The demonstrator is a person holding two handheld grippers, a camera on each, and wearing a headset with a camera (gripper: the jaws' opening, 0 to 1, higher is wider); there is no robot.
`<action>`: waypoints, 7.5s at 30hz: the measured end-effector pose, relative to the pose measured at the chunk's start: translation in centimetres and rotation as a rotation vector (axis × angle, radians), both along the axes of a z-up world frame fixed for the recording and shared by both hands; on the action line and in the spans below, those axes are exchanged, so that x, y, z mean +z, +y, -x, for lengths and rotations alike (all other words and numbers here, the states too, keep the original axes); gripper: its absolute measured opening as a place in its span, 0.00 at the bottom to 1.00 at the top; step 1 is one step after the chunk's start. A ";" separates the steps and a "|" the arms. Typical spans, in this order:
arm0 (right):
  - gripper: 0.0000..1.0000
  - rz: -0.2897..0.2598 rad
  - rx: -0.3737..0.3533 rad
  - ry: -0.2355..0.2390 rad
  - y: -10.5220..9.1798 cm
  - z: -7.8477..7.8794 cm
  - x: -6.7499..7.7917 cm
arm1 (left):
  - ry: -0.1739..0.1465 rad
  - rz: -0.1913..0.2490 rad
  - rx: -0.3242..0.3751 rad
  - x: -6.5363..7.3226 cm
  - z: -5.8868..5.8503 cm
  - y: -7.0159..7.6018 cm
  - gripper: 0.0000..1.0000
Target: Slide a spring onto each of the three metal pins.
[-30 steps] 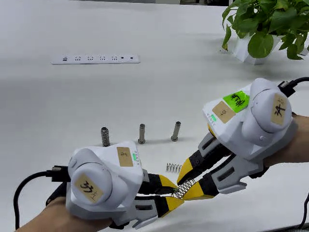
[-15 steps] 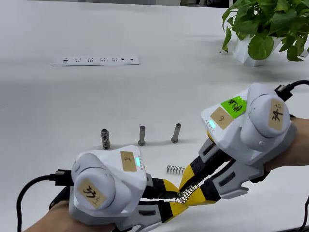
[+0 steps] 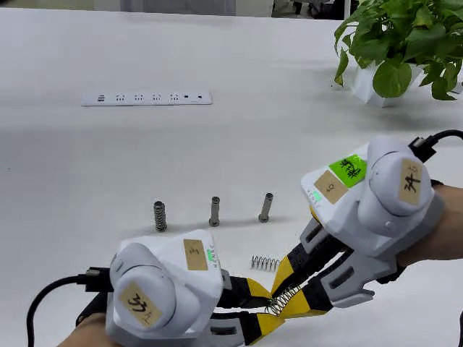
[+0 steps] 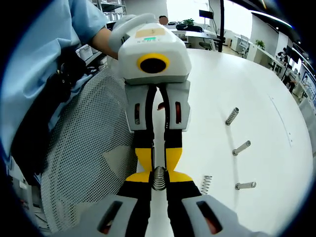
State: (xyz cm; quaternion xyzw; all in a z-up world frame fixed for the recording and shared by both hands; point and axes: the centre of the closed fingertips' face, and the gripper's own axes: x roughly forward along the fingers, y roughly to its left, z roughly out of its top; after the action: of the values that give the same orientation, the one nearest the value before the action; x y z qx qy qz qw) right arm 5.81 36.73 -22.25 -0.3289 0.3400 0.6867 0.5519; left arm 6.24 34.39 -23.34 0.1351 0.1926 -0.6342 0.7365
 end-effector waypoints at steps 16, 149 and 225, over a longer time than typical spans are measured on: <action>0.12 0.025 -0.014 -0.032 -0.3 -0.9 -0.6 | -0.008 0.006 0.132 -0.7 -1.8 2.2 0.35; 0.13 0.369 0.338 -0.290 5.8 -16.3 -2.1 | 0.064 -0.064 0.590 -4.3 -5.1 15.2 1.00; 0.96 0.148 0.082 -0.257 5.3 -14.1 -4.4 | 0.071 -0.085 0.565 -4.3 -4.9 14.8 1.00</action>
State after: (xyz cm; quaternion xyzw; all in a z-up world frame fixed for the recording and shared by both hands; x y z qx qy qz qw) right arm 19.94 42.05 -26.65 -0.4675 0.3023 0.6340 0.5367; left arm 11.17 49.21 -27.68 0.0845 0.2744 -0.3997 0.8705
